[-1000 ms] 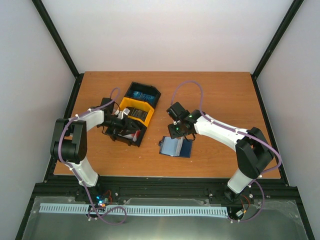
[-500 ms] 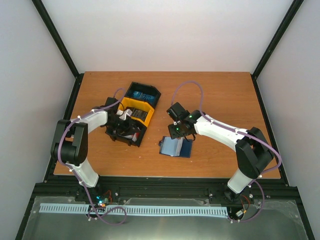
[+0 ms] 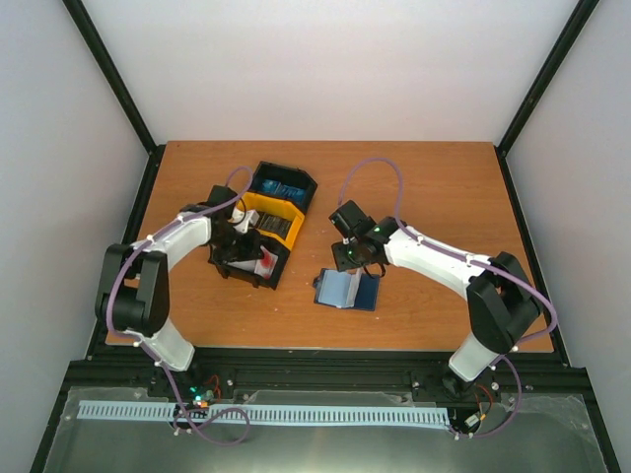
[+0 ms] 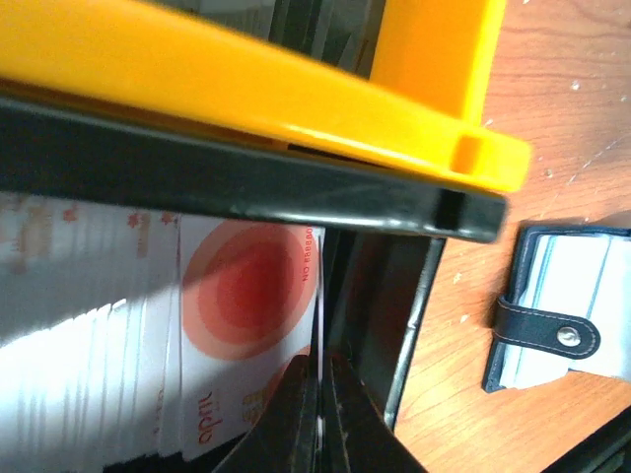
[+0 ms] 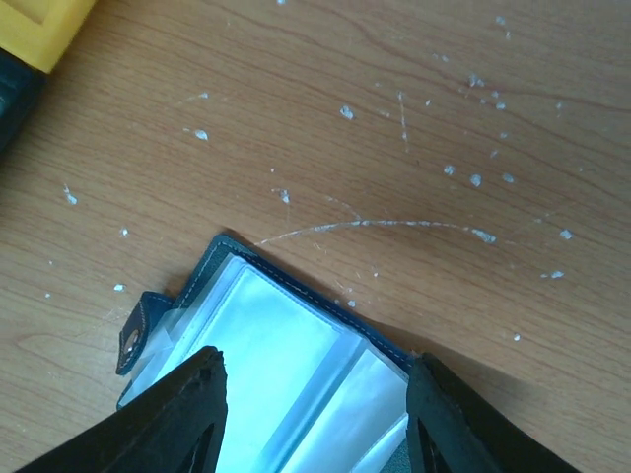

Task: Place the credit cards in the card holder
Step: Pick up the credit card from the storage box.

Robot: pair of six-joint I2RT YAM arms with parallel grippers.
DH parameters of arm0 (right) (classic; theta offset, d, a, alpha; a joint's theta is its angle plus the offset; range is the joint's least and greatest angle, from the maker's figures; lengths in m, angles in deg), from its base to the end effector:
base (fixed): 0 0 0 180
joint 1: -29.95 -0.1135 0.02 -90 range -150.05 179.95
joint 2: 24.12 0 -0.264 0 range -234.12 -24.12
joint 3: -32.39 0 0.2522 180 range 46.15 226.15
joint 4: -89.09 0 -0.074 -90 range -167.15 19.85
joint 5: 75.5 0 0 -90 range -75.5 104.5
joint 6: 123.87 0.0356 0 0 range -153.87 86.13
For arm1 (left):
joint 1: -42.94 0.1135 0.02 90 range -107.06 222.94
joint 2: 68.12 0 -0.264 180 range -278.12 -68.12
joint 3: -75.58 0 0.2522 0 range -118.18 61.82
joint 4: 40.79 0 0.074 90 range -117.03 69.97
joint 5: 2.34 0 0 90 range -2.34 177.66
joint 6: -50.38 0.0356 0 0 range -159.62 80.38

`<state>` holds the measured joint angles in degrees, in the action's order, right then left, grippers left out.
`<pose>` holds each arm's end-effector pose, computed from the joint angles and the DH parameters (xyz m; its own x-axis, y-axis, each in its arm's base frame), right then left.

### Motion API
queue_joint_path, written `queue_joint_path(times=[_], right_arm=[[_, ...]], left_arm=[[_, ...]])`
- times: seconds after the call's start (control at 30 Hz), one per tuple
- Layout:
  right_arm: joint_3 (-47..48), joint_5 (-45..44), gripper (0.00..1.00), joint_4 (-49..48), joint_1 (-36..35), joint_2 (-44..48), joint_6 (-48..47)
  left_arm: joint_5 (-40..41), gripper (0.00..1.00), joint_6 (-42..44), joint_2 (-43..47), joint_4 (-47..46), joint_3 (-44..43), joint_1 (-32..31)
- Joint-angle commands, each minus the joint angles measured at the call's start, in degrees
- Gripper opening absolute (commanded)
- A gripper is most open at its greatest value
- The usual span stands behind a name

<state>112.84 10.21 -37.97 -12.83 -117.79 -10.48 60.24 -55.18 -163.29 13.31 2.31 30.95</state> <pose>0.2416 0.2199 0.2191 -0.8762 -0.2715 -0.3981 -0.3347 0.9372 0.0977 0.2933 -0.0791 0.1799 -0.9930 -0.0325 -0.1132 0.0280 0.8682 -0.4953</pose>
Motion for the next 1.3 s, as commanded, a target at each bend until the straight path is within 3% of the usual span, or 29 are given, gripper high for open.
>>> queue_joint_path(times=[0.0, 0.23, 0.4, 0.57, 0.67, 0.77, 0.83, 0.93, 1.1, 1.27], right_arm=[[1.3, -1.52, 0.5, -2.69, -0.37, 4.0, 0.68], [3.9, 10.24, 0.53, -9.54, -0.37, 6.46, -0.55], [6.23, 21.77, 0.58, -16.6, 0.77, 8.42, -0.09], [1.99, 36.73, 0.7, -34.8, 4.73, 13.68, 6.23], [2.27, 40.24, 0.74, -39.87, 5.36, 15.13, 8.77], [4.34, 41.98, 0.75, -41.93, 5.34, 14.69, 12.67], [4.83, 43.12, 0.75, -43.54, 5.34, 14.6, 15.92], [5.11, 43.37, 0.72, -44.95, 5.41, 14.8, 20.4], [4.74, 46.61, 0.47, -48.8, 6.38, 13.5, 30.3], [5.25, 45.84, 0.38, -46.03, 6.4, 12.43, 34.79]], left_arm=[[4.62, 0.01, 2.17, 5.64, 4.45, -3.45, -0.25], [3.8, 0.01, 1.02, 14.01, 9.18, -6.73, -0.1], [-6.01, 0.01, 0.81, 21.2, 6.68, -10.93, 0.9], [-24.71, 0.01, -0.51, 26.18, -7.82, -10.55, 1.0], [-35.1, 0.01, -9.33, 28.17, -23.35, -7.88, 1.0], [-38.21, 0.01, -19.71, 27.79, -36.21, -7.61, 0.99], [-38.58, 0.01, -26.0, 26.31, -39.25, -8.55, 1.0], [-39.63, 0.01, -33.69, 24.14, -39.92, -9.17, 1.0], [-42.11, 0.01, -43.06, 22.11, -40.35, -9.18, 1.0], [-43.4, 0.01, -51.73, 20.7, -41.81, -9.82, 1.0]])
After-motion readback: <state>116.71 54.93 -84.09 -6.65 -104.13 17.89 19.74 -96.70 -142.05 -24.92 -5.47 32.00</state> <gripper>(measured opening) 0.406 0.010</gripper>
